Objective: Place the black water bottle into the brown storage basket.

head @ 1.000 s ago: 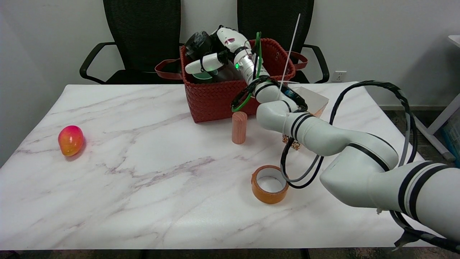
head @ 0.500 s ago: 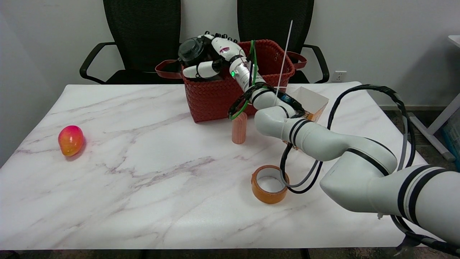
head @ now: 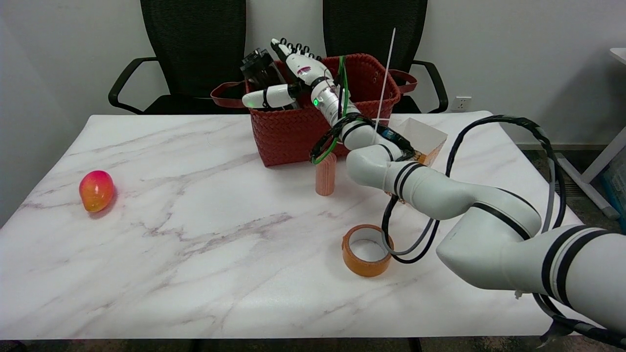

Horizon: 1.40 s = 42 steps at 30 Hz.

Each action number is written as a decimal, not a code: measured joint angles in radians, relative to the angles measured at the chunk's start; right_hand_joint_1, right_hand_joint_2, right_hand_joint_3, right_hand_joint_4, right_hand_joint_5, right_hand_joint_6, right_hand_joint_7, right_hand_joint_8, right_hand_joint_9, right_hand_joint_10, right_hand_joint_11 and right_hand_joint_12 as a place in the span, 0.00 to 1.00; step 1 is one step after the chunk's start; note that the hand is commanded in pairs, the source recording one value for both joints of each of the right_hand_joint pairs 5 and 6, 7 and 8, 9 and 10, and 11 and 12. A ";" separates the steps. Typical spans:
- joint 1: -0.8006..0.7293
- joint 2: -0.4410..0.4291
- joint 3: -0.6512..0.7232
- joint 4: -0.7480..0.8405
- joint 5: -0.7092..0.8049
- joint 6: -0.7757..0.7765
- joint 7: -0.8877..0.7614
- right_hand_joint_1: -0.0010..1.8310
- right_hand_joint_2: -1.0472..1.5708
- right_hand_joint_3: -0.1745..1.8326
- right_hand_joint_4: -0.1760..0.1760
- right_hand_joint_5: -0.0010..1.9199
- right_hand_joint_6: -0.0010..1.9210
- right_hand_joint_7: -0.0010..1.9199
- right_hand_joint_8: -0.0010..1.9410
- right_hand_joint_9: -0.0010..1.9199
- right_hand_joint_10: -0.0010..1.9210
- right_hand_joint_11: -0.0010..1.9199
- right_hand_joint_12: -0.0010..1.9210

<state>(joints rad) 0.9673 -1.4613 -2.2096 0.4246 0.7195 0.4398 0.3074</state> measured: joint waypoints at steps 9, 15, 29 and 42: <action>-0.002 0.010 -0.001 0.020 -0.001 -0.007 -0.001 0.28 0.60 0.14 0.50 0.00 0.00 0.05 0.04 0.00 0.00 0.00 0.00; -0.005 0.034 0.006 0.057 0.002 -0.006 0.000 0.30 0.58 0.10 0.50 0.00 0.00 0.04 0.04 0.00 0.00 0.00 0.00; -0.055 0.188 0.076 0.293 0.097 -0.037 0.002 0.32 0.57 0.11 0.50 0.00 0.00 0.06 0.06 0.02 0.02 0.00 0.00; -0.170 0.343 0.237 0.517 0.176 -0.107 -0.003 0.32 0.58 0.11 0.50 0.01 0.01 0.05 0.05 0.03 0.03 0.02 0.02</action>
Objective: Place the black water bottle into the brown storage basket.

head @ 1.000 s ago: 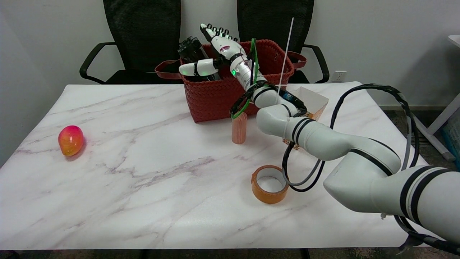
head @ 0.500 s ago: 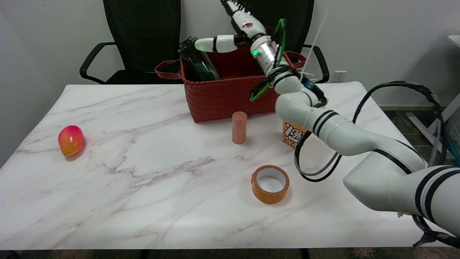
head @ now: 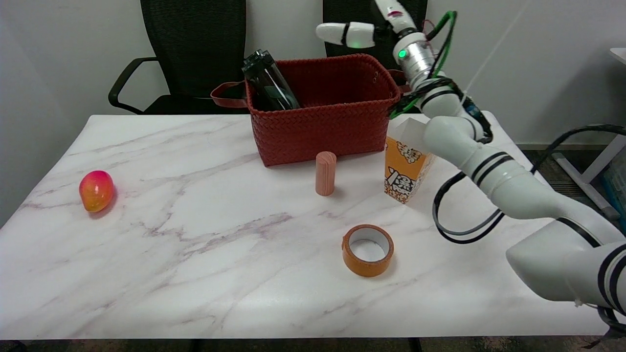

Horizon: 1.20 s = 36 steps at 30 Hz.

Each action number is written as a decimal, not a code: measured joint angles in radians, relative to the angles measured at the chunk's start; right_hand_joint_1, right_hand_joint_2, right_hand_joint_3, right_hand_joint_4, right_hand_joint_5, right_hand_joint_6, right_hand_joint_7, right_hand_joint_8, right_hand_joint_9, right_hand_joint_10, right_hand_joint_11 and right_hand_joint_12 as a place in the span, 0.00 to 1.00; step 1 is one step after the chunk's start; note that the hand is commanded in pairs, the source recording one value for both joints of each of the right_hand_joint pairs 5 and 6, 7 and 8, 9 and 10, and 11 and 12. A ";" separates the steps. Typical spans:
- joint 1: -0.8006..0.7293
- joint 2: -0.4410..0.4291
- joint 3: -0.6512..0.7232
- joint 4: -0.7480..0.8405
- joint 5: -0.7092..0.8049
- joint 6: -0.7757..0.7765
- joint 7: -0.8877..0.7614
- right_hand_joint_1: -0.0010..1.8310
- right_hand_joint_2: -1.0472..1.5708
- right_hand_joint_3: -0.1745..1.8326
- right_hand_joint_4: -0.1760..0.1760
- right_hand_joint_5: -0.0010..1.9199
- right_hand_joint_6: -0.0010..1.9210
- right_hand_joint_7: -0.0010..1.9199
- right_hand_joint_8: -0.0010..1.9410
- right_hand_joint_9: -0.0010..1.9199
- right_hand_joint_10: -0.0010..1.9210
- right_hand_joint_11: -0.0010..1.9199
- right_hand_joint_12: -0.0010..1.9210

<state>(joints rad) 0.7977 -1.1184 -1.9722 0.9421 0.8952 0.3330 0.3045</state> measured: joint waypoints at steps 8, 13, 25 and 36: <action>-0.096 0.075 0.122 0.112 0.045 -0.020 -0.001 0.32 0.59 0.10 0.50 0.01 0.01 0.06 0.06 0.03 0.03 0.05 0.05; -0.164 0.113 0.205 0.173 0.071 -0.025 -0.001 0.32 0.59 0.08 0.50 0.01 0.01 0.06 0.06 0.03 0.03 0.05 0.05; -0.330 0.167 0.378 0.263 0.149 0.026 -0.002 0.33 0.59 0.07 0.50 0.01 0.01 0.06 0.06 0.04 0.04 0.06 0.06; -0.464 0.189 0.463 0.292 0.219 0.103 0.001 0.33 0.59 0.07 0.50 0.01 0.01 0.06 0.06 0.04 0.04 0.06 0.06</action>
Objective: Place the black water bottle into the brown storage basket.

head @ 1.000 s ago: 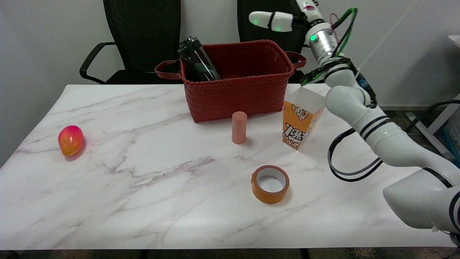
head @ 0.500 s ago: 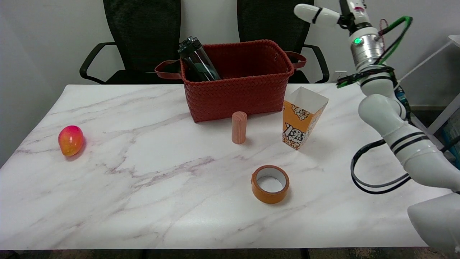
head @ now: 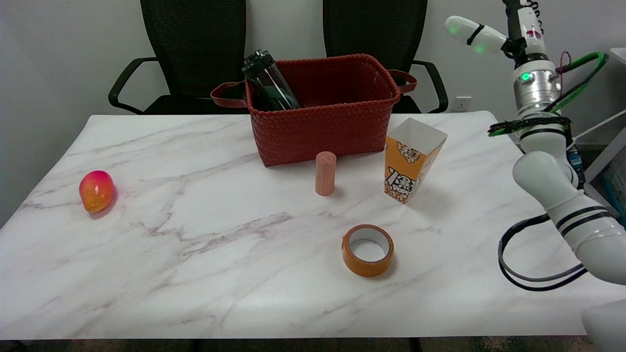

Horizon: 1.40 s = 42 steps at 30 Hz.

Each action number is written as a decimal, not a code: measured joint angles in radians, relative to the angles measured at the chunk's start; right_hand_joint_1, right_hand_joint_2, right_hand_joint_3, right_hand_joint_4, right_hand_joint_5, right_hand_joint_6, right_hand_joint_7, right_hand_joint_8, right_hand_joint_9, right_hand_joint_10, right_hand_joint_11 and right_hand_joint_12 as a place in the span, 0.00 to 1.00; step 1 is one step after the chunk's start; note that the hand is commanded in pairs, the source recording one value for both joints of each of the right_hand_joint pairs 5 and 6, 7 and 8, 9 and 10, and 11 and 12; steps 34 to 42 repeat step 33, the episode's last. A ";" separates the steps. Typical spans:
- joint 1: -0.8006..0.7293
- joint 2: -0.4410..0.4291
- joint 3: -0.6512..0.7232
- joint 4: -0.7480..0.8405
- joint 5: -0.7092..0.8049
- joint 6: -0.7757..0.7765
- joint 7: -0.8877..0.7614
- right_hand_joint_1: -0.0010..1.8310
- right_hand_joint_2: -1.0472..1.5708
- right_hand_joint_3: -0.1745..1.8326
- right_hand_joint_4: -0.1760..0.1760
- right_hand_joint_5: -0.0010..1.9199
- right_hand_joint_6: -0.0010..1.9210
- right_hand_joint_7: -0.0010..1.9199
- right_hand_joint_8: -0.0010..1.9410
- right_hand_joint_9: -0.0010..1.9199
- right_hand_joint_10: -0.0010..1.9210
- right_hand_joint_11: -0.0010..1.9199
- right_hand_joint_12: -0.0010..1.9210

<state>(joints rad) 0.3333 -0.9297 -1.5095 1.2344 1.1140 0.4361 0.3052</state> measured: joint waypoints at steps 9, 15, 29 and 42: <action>-0.084 0.005 0.021 0.010 0.048 0.055 0.004 0.32 0.59 0.07 0.50 0.01 0.01 0.07 0.07 0.04 0.04 0.06 0.06; -0.129 0.005 0.016 0.012 0.078 0.092 0.007 0.32 0.60 0.07 0.50 0.02 0.02 0.07 0.07 0.04 0.04 0.06 0.06; -0.193 0.005 -0.017 0.003 0.112 0.174 0.061 0.32 0.60 0.05 0.50 0.02 0.02 0.07 0.07 0.04 0.04 0.09 0.09; -0.209 0.005 -0.017 0.002 0.113 0.189 0.075 0.32 0.60 0.05 0.50 0.02 0.02 0.08 0.08 0.04 0.04 0.10 0.10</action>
